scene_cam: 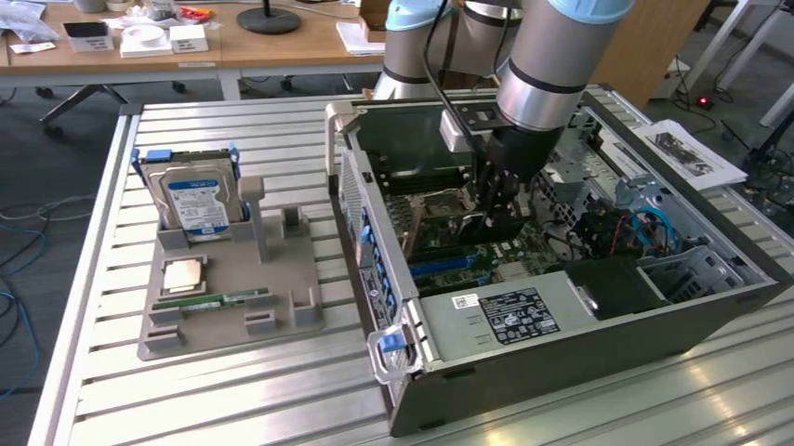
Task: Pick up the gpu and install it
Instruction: 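Insert the gpu into the slot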
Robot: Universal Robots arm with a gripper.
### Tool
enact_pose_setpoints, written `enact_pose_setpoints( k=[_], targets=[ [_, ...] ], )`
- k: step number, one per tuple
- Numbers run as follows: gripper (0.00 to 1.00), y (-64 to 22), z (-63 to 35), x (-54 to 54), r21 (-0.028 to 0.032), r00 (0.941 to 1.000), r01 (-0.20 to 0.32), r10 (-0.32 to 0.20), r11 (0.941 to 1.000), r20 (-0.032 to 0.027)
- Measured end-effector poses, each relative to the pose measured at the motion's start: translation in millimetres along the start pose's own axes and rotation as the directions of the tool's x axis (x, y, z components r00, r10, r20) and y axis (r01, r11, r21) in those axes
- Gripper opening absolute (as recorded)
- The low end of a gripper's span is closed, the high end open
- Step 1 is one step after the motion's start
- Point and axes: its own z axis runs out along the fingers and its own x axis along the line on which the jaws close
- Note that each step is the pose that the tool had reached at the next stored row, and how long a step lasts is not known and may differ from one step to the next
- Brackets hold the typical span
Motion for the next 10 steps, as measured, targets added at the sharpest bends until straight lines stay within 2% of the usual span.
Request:
enact_pose_setpoints(
  k=[10],
  targets=[
    [0.27, 1.3, 5.5, 0.4, 0.0, 1.0, 0.0, 0.0, 1.0, -0.0002]
  ],
)
